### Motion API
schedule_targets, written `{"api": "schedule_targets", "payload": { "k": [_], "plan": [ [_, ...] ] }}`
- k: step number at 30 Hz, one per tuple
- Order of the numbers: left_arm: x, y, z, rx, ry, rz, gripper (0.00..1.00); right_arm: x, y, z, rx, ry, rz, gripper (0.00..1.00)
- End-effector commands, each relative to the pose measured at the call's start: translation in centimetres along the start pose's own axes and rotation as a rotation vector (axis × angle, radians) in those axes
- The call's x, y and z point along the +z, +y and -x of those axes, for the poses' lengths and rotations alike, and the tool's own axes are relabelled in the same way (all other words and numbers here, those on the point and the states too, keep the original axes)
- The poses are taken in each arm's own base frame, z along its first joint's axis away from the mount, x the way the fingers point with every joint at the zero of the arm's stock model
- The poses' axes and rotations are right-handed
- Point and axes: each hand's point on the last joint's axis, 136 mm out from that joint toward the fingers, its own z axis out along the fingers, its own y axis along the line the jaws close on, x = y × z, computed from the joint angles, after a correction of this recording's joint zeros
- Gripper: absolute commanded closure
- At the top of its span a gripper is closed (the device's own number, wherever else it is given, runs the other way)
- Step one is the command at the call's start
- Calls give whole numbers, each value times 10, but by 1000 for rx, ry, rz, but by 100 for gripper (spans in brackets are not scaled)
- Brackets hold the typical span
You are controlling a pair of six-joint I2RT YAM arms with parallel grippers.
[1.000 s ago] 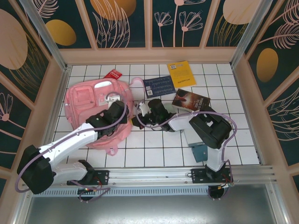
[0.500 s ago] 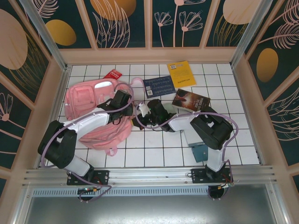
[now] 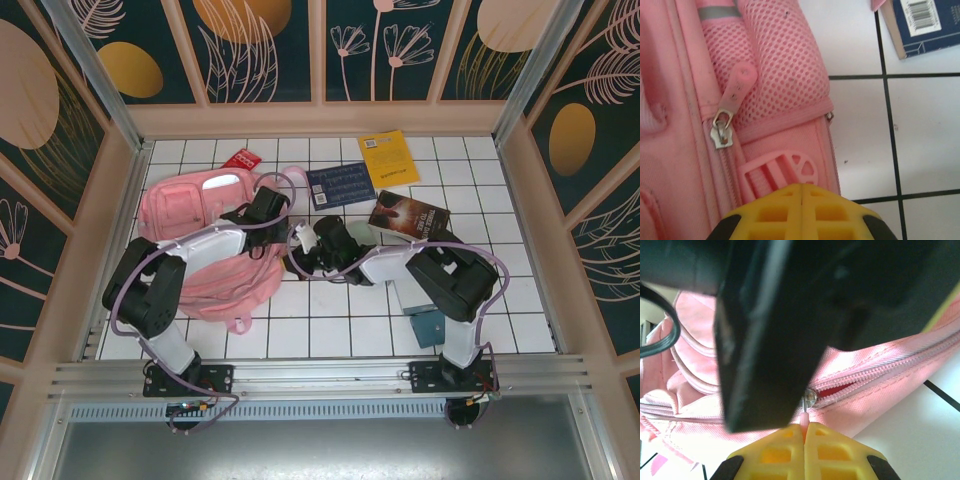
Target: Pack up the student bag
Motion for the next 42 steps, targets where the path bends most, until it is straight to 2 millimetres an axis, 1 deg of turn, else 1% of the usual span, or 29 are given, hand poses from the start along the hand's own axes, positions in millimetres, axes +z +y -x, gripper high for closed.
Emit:
{"api": "schedule_targets", "payload": {
  "k": [1,7,10,13,14,15,17,19,21,23,24,25,27,30,32,35,36,37,38,40,41,42],
  "plan": [
    [5,-6,19,-28,-40,-14,100,-6,11,6,-77,-18,-25,100],
    [13,-14,40,-43,-57,-18,100,-5,26,2,-127,4,-33,100],
    [21,-15,44,-45,-47,-17,100,-2,33,-5,-158,27,-48,100],
    [21,-17,42,-29,-17,-19,100,-2,29,-8,-160,32,-74,100],
    [19,-15,39,-23,-9,-12,92,-3,27,-10,-158,32,-81,100],
    [16,-12,37,-19,-1,2,82,-3,26,-10,-157,30,-82,100],
    [8,-4,31,-6,9,27,80,-3,24,-9,-153,26,-82,100],
    [-2,8,24,-1,3,61,72,-1,24,-9,-152,24,-77,100],
    [-13,15,17,0,1,74,63,0,22,-9,-151,25,-75,100],
    [-21,19,9,5,9,65,57,2,21,-10,-145,27,-74,100],
    [-23,17,2,12,25,45,54,2,20,-10,-144,27,-74,100],
    [-24,14,-5,28,50,19,52,2,19,-10,-142,28,-74,100],
    [-24,13,-17,44,87,11,53,2,19,-10,-142,27,-77,100],
    [-22,7,-33,75,132,-12,56,1,18,-8,-139,18,-77,100],
    [-17,4,-42,96,160,-15,55,1,18,-8,-137,17,-76,100],
    [-5,4,-55,130,201,15,58,2,18,-8,-134,16,-74,100],
    [-5,2,-56,137,204,10,58,2,17,-9,-133,18,-75,100],
    [4,3,-65,147,233,21,58,2,17,-8,-133,17,-75,100],
    [7,2,-68,155,241,22,59,1,17,-8,-131,15,-76,100],
    [14,2,-73,160,254,27,64,1,18,-7,-132,13,-75,100],
    [17,2,-74,161,257,29,69,0,18,-8,-132,12,-75,100],
    [19,2,-74,162,258,32,83,0,17,-7,-132,9,-76,100]
  ]
}}
